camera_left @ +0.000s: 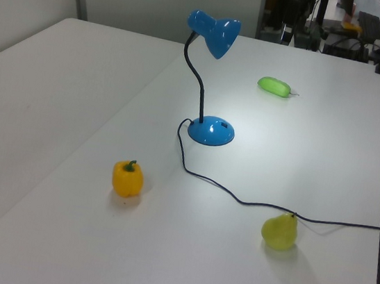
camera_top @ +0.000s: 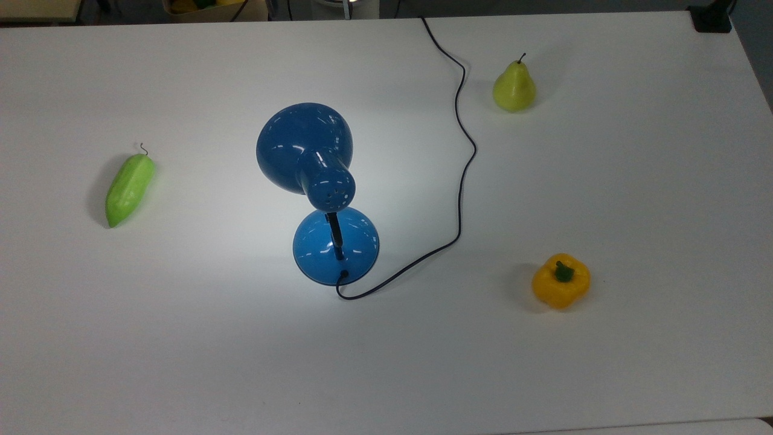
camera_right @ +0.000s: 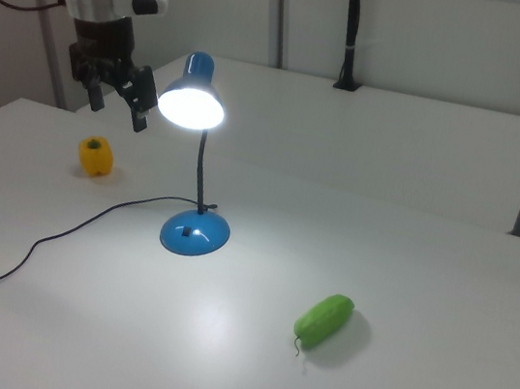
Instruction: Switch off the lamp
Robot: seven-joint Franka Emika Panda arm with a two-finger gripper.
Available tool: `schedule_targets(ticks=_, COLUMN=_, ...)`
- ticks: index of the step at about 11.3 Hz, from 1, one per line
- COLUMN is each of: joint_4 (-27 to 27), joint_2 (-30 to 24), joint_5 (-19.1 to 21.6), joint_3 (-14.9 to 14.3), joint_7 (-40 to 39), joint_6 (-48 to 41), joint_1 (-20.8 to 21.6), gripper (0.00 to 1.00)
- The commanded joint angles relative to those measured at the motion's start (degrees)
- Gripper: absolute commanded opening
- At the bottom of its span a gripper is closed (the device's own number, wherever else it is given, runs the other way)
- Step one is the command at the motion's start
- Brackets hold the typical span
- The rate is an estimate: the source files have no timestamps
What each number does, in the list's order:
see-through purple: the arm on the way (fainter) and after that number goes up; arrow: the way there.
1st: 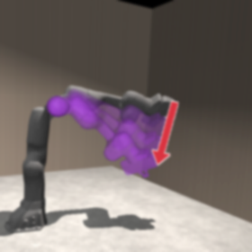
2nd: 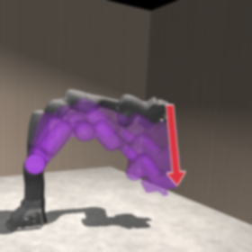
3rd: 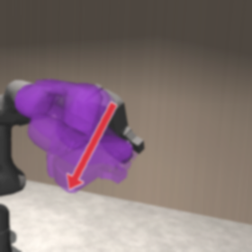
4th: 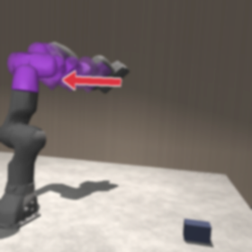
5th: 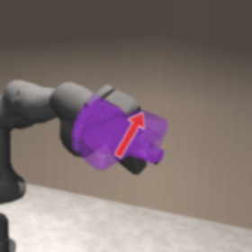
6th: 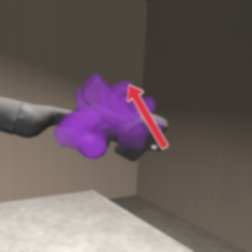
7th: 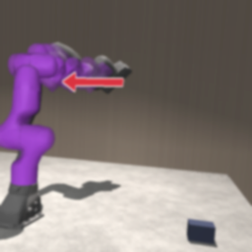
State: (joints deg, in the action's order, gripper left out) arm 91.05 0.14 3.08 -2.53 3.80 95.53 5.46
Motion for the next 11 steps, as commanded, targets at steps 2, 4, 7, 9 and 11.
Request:
schedule_targets(ticks=2, joint_4=0.27, joint_2=-0.49, joint_5=-0.8, joint_3=-0.72, joint_7=0.59, joint_6=0.8, joint_1=0.6, gripper=1.0)
schedule_targets(ticks=4, joint_4=0.27, joint_2=-0.49, joint_5=-0.8, joint_3=-0.72, joint_7=0.51, joint_6=0.8, joint_1=0.51, gripper=1.0)
schedule_targets(ticks=7, joint_4=0.27, joint_2=-0.49, joint_5=-0.71, joint_3=-0.72, joint_7=0.5, joint_6=0.89, joint_1=0.51, gripper=1.0)
schedule_targets(ticks=9, joint_4=0.27, joint_2=-0.32, joint_5=-0.19, joint_3=-0.63, joint_7=0.07, joint_6=1.06, joint_1=0.51, gripper=1.0)
schedule_targets(ticks=11, joint_4=0.36, joint_2=-0.31, joint_5=-0.18, joint_3=-0.63, joint_7=0.07, joint_6=0.89, joint_1=0.6, gripper=1.0)
